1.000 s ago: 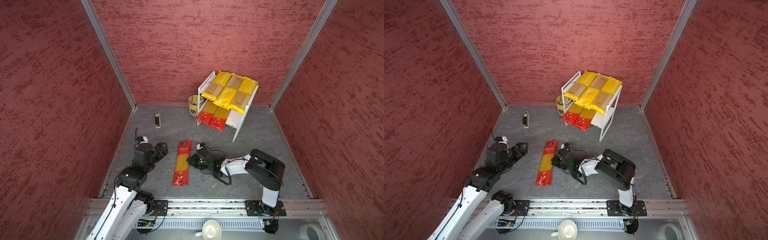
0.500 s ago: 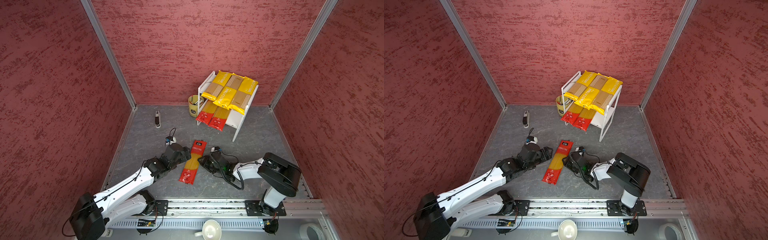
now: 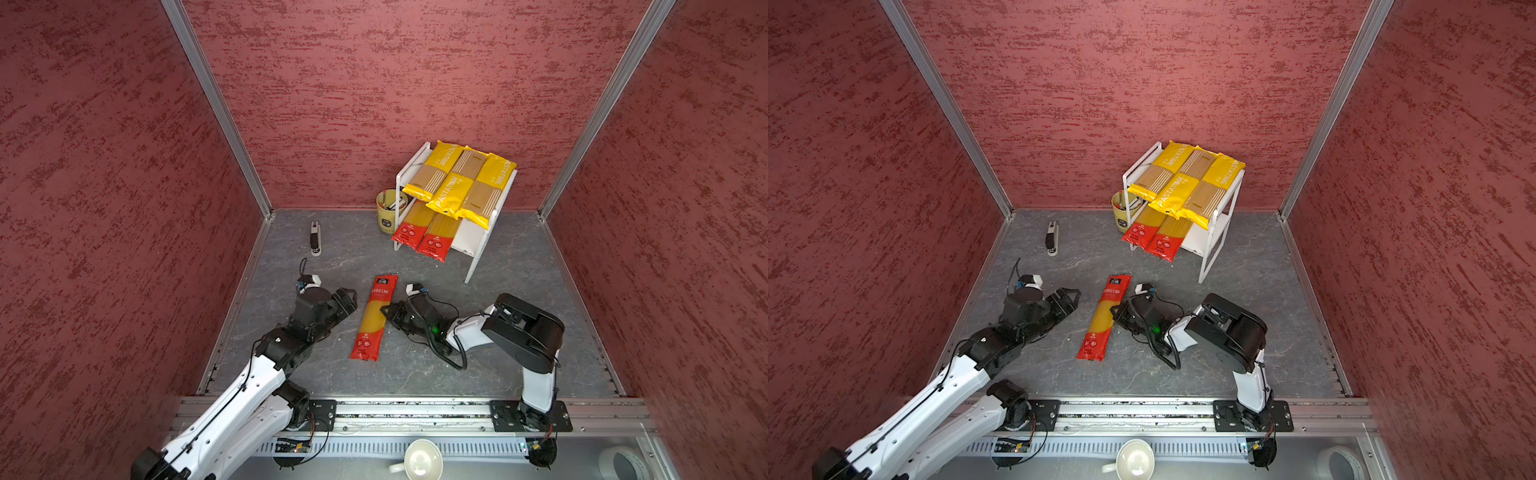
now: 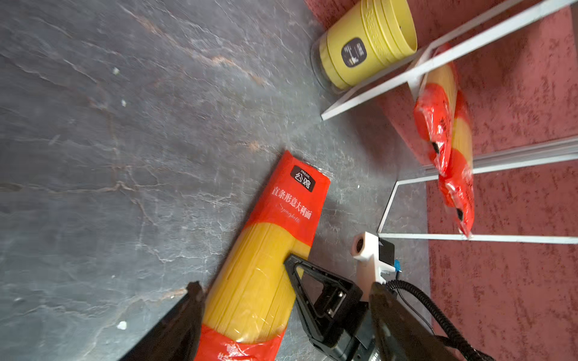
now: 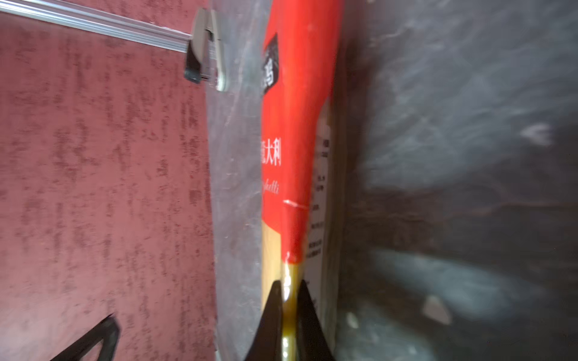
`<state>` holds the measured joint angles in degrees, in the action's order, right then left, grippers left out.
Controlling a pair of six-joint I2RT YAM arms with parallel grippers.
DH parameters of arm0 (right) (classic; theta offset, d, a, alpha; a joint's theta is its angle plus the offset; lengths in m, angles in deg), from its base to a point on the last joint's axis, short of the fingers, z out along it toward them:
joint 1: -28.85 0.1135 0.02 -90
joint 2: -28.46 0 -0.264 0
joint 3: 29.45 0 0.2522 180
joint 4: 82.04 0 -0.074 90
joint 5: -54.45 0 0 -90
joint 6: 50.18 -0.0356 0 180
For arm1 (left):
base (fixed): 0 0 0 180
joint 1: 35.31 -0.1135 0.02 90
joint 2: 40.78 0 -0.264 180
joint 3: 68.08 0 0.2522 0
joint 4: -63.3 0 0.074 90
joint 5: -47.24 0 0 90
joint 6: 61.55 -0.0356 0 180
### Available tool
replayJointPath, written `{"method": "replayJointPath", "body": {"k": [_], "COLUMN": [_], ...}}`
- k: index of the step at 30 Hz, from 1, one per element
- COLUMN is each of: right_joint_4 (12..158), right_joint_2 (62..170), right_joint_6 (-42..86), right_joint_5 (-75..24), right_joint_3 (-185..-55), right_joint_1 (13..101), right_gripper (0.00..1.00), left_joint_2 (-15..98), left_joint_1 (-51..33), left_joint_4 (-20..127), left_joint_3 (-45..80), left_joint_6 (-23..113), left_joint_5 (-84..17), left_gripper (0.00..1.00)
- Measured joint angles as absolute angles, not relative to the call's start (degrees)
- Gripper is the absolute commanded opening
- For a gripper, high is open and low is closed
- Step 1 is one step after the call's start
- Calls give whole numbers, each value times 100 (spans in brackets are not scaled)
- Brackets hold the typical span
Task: Place and organize the pasta boxes and bags onto the shelf
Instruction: 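Drag the last red pack toward the shelf with the right gripper, then grasp the pack's other end with the left gripper while right holds it, then push the pack onto the lower tier with the left gripper while right releases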
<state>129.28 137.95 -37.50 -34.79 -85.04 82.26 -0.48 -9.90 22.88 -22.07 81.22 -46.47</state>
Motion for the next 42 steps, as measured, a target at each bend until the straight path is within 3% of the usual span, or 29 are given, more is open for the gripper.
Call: {"method": "replayJointPath", "body": {"k": [8,15,19,23,29,38,42], "right_joint_4": [12941,12985,13310,13724,13822,14432,14567], "right_joint_2": [12492,11207,10798,10713,10733,11043,11139], "right_joint_6": [-3590,-2980,-2552,-2362,-2316,-2403,-2488], "right_joint_5": [-3333,-3477,-3812,-4034,-4126,-4137,-4028], "right_joint_3": [-7752,-7422,-7422,-7422,-7422,-7422,-7422], "right_joint_1": [8226,8226,8204,7906,7240,6641,6401], "right_gripper": [0,0,0,0,0,0,0], "left_joint_2": [-824,-1537,-1725,-1650,-492,2094,2754], "left_joint_1": [-2046,-2483,-1919,-750,984,1495,1467], "left_joint_4": [1689,2367,2660,3394,4854,7245,8078], "left_joint_3": [-1814,-2465,-2775,-3075,-3473,-2961,-2666], "left_joint_6": [7978,8839,9241,9617,10034,10382,10496], "left_joint_5": [-3707,-2527,-2522,-2955,-3937,-4654,-4903], "left_gripper": [88,91,95,100,100,100,99]}}
